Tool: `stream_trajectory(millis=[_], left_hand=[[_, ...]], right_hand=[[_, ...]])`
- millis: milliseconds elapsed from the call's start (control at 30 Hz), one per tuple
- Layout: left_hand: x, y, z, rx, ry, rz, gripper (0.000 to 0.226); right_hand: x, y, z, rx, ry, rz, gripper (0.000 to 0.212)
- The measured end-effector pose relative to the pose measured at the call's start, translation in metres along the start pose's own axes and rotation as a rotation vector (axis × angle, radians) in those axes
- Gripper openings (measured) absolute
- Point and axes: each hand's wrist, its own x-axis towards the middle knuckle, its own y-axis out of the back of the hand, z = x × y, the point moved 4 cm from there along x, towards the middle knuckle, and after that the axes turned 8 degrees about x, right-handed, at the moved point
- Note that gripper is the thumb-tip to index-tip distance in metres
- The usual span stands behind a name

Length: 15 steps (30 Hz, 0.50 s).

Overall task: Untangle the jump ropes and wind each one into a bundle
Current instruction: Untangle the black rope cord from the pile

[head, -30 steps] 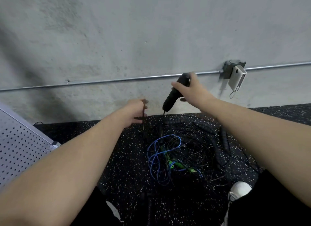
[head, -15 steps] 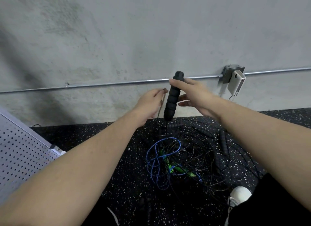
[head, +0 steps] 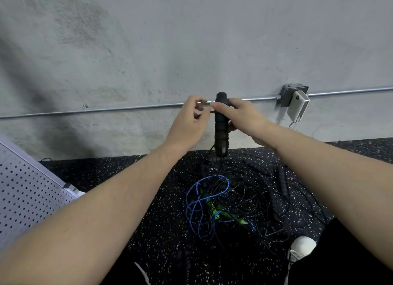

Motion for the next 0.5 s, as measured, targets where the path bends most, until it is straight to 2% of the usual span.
stream_trajectory(millis=[67, 167, 233, 300, 400, 500], left_hand=[[-0.005, -0.005, 0.002, -0.01, -0.017, -0.061, 0.035], [-0.012, -0.021, 0.008, -0.055, 0.104, -0.227, 0.058], [-0.014, -0.027, 0.009, -0.091, 0.197, -0.332, 0.047], [-0.014, -0.029, 0.01, -0.103, 0.256, -0.365, 0.027], [-0.012, -0.028, 0.011, -0.203, 0.286, -0.251, 0.01], [-0.003, -0.014, 0.009, -0.466, 0.343, -0.079, 0.009]], right_hand=[[0.003, 0.005, -0.001, 0.013, -0.027, 0.088, 0.038], [0.007, 0.008, -0.001, 0.021, -0.045, 0.165, 0.038], [0.008, 0.006, 0.001, -0.038, -0.038, 0.174, 0.041], [0.008, 0.005, 0.002, -0.074, -0.023, 0.179, 0.045], [0.005, 0.007, -0.003, -0.056, -0.03, 0.159, 0.05], [0.002, 0.01, 0.003, -0.158, -0.077, 0.059, 0.062]])
